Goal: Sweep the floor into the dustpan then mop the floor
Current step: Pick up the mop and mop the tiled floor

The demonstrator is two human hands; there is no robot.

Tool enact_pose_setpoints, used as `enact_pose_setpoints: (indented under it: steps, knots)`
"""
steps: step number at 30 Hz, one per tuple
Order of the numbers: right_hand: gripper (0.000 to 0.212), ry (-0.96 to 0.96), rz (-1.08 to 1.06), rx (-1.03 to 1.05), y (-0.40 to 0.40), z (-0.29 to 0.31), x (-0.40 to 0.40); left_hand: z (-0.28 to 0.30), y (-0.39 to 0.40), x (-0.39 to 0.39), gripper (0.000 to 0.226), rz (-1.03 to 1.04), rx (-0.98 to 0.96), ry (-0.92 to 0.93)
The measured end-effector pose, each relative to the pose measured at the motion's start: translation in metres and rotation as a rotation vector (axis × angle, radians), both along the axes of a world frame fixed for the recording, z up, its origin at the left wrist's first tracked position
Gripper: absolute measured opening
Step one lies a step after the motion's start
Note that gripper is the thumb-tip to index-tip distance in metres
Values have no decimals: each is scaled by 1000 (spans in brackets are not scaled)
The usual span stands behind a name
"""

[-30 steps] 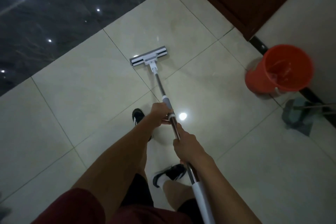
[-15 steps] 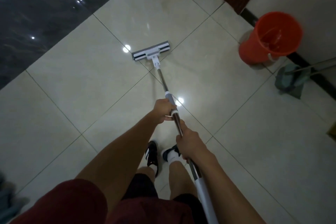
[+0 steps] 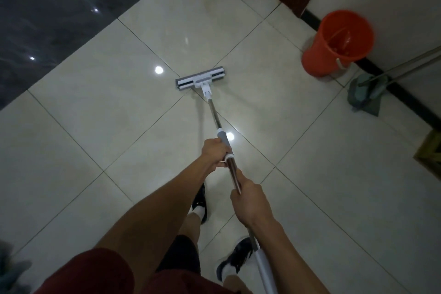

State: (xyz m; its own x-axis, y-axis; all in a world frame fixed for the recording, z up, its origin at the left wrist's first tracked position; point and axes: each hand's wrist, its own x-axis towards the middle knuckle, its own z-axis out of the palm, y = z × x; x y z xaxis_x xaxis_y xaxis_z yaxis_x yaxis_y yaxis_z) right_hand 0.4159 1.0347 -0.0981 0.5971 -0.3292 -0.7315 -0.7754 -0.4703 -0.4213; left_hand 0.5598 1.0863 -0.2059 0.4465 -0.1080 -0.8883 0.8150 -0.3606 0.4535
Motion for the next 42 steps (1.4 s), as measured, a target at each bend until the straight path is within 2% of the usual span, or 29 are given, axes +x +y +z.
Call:
enact_pose_setpoints:
  steps: [6, 11, 16, 19, 22, 28, 34, 38, 42]
  knots:
    - [66, 0, -33, 5, -9, 1, -91, -3, -13, -88, 9, -100, 76, -54]
    - [55, -54, -106, 49, -13, -9, -103, -9, -21, -97, 10, -126, 113, -92]
    - [51, -78, -183, 89, -14, -17, -75, -21, -21, -69, 40, -151, 123, -98]
    - [48, -78, -252, 128, -13, -20, -43, -27, -24, -39, 57, -158, 101, -125]
    - [47, -101, -304, 134, -14, -26, 11, -29, -28, 15, 62, -149, 64, -129]
    - [46, -120, -350, 123, -22, -35, 121, -36, -41, 125, 46, -176, 84, -144]
    - [41, -86, -336, 103, -62, -35, 208, -34, -78, 211, 38, -177, 103, -143]
    - [42, -69, -294, 111, -100, -38, 264, -38, -112, 266, 9, -230, 119, -172]
    - [39, -57, -266, 114, -137, -45, 316, -37, -146, 318, 31, -241, 94, -173]
